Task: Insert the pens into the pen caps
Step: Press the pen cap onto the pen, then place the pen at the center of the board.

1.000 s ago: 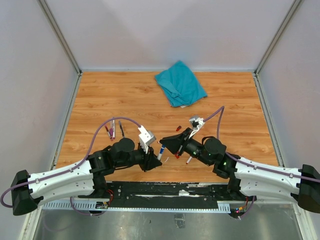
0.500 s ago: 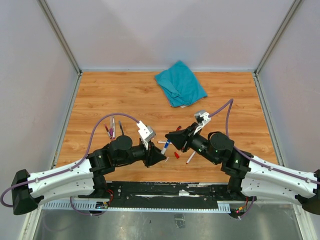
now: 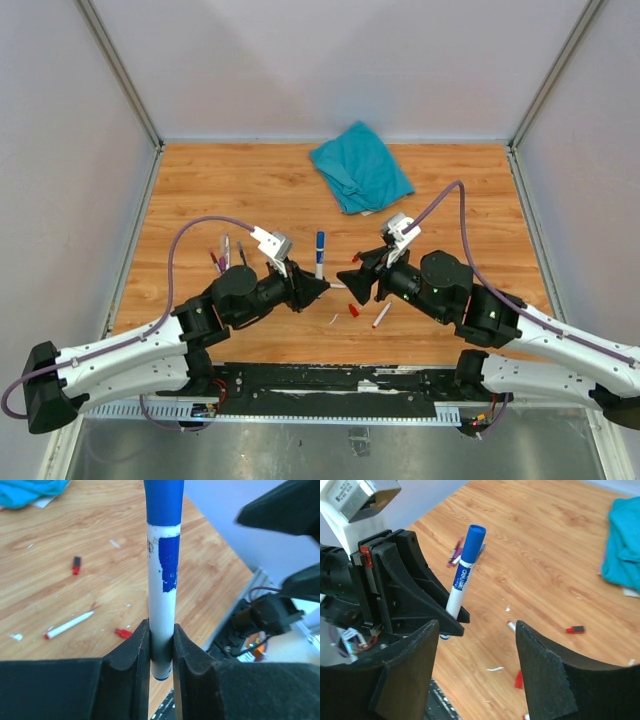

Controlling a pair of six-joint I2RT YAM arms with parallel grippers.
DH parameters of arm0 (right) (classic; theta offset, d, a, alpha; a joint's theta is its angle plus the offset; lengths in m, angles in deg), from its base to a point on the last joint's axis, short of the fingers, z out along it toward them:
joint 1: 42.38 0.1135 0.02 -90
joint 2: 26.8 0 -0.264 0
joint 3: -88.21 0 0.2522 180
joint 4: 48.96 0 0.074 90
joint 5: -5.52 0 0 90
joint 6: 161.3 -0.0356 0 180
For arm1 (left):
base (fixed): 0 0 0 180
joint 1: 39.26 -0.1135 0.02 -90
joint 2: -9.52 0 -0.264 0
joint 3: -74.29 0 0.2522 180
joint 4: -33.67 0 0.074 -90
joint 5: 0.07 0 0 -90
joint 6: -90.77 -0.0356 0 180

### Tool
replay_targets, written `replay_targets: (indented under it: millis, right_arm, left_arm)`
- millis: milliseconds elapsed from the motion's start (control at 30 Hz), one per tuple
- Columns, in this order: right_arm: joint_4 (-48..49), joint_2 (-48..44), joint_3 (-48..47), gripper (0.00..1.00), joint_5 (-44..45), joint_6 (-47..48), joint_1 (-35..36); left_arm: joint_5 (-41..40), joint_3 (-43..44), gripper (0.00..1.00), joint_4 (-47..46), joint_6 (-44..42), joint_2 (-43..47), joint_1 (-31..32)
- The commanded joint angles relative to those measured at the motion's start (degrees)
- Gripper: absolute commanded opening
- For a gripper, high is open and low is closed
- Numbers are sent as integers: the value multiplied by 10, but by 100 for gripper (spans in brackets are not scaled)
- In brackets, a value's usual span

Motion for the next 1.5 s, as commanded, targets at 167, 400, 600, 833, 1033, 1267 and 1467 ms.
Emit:
replay_targets:
  millis: [167,400,600,833,1033,1267,1467]
  right_arm:
    - [-125,0,-54,66,-13,57,-118]
    - [-131,-1,2,73,-170,-21,-301]
    - [-127,-14,56,84,-182,-45,-330]
    - [-138,-34,82,89,-206,-33,-330]
    - [-152,-47,103,90,-209,-46,-330]
    - [-158,-56,126,91,-216,-58,-330]
    - [-164,-57,130,91,-218,-60,-330]
  left_arm:
    - [-97,56,0,96,37,-87,-30]
    - [-117,111,1,172,37,-166,-98]
    - [-155,143,1,227,41,-228,-148]
    - [-127,162,0,233,31,-308,-208]
    - [-125,180,1,222,24,-379,-246]
    - [-129,214,1,223,16,-465,-264]
    - [-131,224,8,211,19,-515,-269]
